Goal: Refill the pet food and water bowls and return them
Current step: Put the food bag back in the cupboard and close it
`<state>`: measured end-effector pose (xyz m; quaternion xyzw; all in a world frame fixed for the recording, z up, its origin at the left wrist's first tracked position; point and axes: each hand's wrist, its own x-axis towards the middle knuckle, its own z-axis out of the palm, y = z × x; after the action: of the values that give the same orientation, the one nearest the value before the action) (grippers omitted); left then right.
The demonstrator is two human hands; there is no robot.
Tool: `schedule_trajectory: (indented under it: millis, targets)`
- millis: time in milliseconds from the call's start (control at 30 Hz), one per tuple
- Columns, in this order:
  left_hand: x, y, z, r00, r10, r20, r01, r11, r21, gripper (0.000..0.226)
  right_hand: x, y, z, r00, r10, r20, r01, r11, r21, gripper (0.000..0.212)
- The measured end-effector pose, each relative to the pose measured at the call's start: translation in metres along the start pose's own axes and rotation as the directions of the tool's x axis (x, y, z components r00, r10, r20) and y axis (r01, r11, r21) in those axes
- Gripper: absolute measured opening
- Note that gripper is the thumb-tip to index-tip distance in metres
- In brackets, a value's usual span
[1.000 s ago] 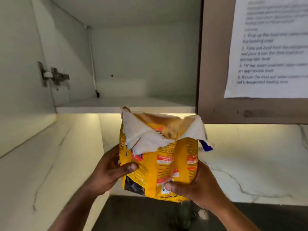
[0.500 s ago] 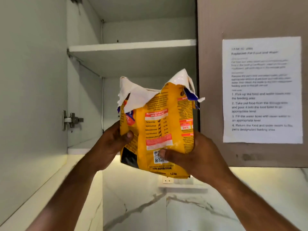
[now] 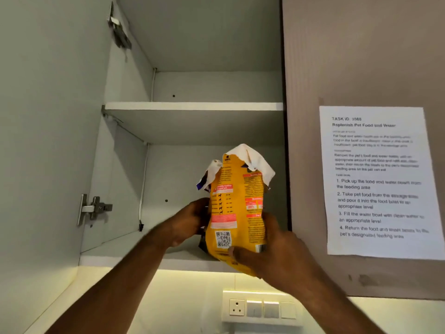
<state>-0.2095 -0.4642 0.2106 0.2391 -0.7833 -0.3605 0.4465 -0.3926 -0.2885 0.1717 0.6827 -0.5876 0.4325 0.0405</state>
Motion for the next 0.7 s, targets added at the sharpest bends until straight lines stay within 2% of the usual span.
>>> schedule_trajectory:
  millis: [100, 200, 300, 367, 467, 700]
  targets:
    - [0.020, -0.010, -0.002, 0.993, -0.088, -0.083, 0.090, 0.996, 0.016, 0.018, 0.002, 0.003, 0.011, 0.997, -0.024, -0.074, 0.013, 0.990, -0.143, 0.090]
    - [0.036, -0.020, -0.007, 0.983, -0.056, -0.176, 0.106, 0.950, 0.292, 0.016, 0.010, -0.002, 0.022, 0.990, -0.029, -0.137, -0.005, 0.969, -0.246, 0.088]
    - [0.039, -0.025, -0.014, 0.964, 0.015, -0.264, 0.154, 0.780, 0.607, 0.014, 0.019, -0.008, 0.034, 0.987, -0.010, -0.160, -0.042, 0.948, -0.316, 0.090]
    - [0.034, -0.026, -0.019, 0.950, 0.001, -0.311, 0.205, 0.750, 0.629, 0.020, 0.027, -0.010, 0.041, 0.988, 0.016, -0.157, -0.071, 0.934, -0.350, 0.092]
    - [0.023, -0.026, -0.022, 0.925, -0.017, -0.380, 0.258, 0.762, 0.594, 0.028, 0.040, -0.010, 0.051, 0.986, 0.080, -0.144, -0.126, 0.930, -0.344, 0.095]
    - [-0.008, -0.021, -0.032, 0.879, 0.037, -0.476, 0.265, 0.791, 0.552, 0.036, 0.060, -0.011, 0.062, 0.976, 0.171, -0.134, -0.206, 0.922, -0.327, 0.098]
